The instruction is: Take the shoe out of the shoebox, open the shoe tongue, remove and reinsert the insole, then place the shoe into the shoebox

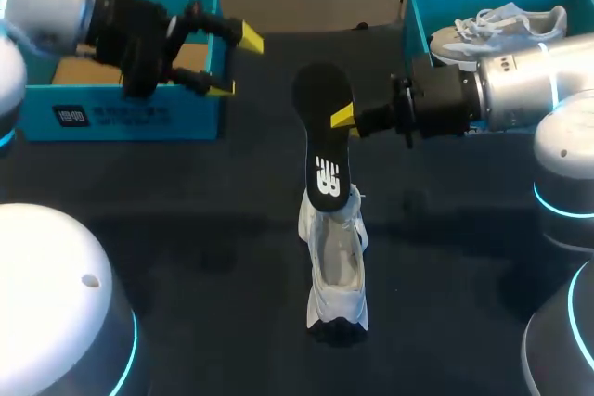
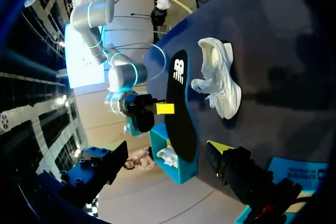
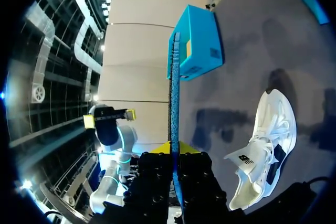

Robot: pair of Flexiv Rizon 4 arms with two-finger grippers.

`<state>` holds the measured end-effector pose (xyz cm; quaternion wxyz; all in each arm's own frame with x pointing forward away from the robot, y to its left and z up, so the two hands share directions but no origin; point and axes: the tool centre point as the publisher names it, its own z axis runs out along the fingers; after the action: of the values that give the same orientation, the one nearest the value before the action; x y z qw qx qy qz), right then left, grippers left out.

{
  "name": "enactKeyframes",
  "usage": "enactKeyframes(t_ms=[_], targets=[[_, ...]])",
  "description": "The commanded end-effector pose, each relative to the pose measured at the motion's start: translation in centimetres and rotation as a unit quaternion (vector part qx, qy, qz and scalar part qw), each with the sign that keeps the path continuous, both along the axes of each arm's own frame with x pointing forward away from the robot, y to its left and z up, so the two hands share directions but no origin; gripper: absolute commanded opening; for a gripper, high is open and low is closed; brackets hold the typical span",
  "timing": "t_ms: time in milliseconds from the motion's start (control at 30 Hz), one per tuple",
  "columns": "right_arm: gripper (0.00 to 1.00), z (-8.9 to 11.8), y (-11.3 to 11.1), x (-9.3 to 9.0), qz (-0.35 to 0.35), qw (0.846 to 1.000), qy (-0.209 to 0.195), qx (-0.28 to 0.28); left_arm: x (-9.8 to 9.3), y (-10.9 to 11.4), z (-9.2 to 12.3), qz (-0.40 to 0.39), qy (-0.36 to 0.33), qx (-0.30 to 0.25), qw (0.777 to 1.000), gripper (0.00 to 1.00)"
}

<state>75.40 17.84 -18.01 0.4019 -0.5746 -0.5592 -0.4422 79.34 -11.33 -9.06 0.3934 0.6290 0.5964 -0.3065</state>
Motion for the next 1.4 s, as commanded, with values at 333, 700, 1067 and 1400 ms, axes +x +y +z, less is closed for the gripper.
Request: enactKeyframes(t_ms=[333, 700, 1067, 1400], targets=[[0.00, -0.1, 0.2, 0.0, -0.001, 1.000, 0.000, 0.000, 3.1, -4.1, 1.0, -0.024, 0.040, 0.226, 0.973, 1.00], [0.00, -0.1, 0.2, 0.0, -0.001, 1.000, 0.000, 0.000, 2.8, -6.7, 1.8, -0.027, 0.032, 0.294, 0.955, 1.00], [0.00, -0.1, 0.2, 0.0, -0.001, 1.000, 0.000, 0.000, 3.2, -8.4, 1.7, -0.020, 0.028, 0.340, 0.940, 1.00], [0.00, -0.1, 0.2, 0.0, -0.001, 1.000, 0.000, 0.000, 3.7, -8.5, 1.6, -0.008, 0.024, 0.345, 0.938, 1.00]])
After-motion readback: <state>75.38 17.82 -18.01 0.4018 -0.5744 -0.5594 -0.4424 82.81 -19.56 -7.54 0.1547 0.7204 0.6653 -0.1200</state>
